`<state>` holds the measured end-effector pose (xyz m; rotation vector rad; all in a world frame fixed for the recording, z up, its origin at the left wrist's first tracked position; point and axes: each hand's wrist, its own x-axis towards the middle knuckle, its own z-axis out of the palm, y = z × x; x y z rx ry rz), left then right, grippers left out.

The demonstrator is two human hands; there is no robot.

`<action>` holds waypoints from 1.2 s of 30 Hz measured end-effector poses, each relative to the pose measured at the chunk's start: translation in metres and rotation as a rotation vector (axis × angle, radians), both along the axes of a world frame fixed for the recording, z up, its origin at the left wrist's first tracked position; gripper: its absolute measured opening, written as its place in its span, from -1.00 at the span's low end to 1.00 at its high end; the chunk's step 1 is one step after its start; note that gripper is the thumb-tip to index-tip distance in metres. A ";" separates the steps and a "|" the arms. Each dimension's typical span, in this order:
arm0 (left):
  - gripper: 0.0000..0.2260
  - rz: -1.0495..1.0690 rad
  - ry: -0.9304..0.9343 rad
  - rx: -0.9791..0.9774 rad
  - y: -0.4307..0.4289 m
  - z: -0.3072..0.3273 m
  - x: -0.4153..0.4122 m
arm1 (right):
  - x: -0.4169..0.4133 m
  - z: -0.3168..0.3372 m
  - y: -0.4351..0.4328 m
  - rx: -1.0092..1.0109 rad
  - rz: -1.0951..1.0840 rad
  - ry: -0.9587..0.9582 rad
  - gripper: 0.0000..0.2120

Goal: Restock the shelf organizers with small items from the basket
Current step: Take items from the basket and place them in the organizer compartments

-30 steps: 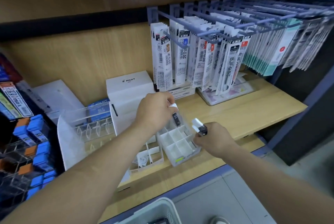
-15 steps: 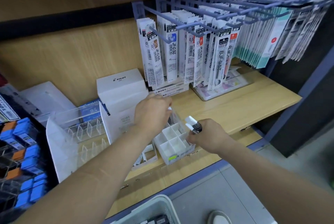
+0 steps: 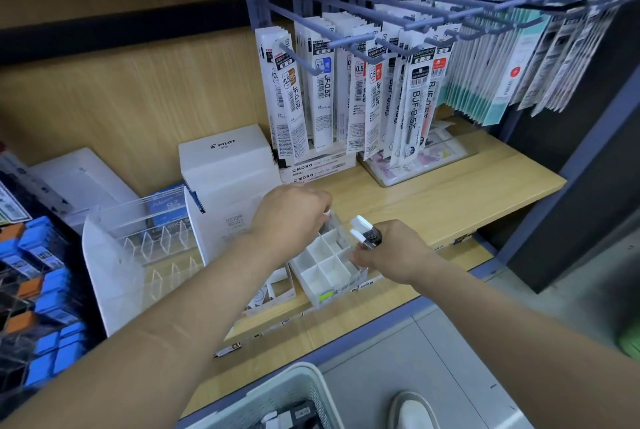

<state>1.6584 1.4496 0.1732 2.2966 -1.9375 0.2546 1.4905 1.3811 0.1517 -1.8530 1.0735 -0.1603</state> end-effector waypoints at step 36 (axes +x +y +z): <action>-0.94 0.192 1.535 -0.260 0.043 0.037 -0.011 | 0.002 0.048 0.017 0.648 -0.063 -0.438 -0.82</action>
